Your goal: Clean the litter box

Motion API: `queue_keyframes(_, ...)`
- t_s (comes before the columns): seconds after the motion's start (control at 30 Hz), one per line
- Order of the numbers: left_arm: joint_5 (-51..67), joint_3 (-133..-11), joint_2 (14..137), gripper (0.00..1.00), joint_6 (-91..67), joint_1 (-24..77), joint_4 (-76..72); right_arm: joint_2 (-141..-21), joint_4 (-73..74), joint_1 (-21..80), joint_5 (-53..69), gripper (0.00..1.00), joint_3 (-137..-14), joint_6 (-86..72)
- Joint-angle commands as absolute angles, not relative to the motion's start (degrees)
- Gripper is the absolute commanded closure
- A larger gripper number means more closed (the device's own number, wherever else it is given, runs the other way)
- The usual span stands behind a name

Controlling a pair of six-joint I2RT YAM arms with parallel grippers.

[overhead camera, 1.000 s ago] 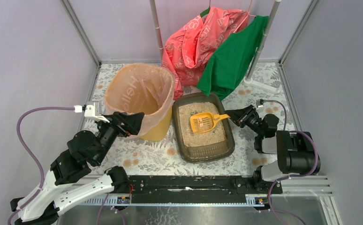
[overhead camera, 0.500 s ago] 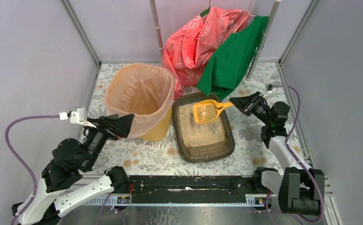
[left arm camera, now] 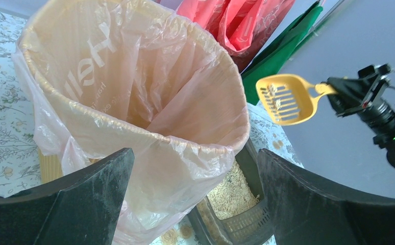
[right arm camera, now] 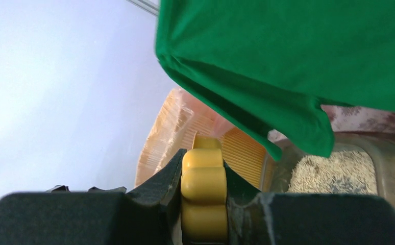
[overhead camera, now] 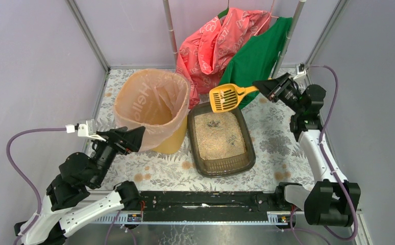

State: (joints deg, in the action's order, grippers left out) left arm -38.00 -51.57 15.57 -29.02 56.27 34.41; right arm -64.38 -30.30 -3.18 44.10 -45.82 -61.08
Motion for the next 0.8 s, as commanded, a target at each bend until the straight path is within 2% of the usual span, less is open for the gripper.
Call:
queue_keyframes(0.0,-39.56,-50.46,14.43,0.01,-28.05,56.65,34.89,-66.60,-27.75,-0.63,42.57,1.00,-55.88,-59.78)
queue_keyframes(0.53,-42.58,-51.77,9.91,0.01,-28.16,56.67,40.60,-87.79,-17.61,21.35,34.48,1.00,-85.84,-51.35)
queue_keyframes(0.63,-43.50,-52.69,8.83,0.01,-28.58,56.67,42.85,-91.95,-11.39,26.39,31.85,1.00,-92.48,-44.37)
queue_keyframes(0.77,-44.60,-53.20,8.06,0.01,-28.90,56.68,44.81,-97.96,4.37,35.61,24.19,1.00,-106.32,-29.58)
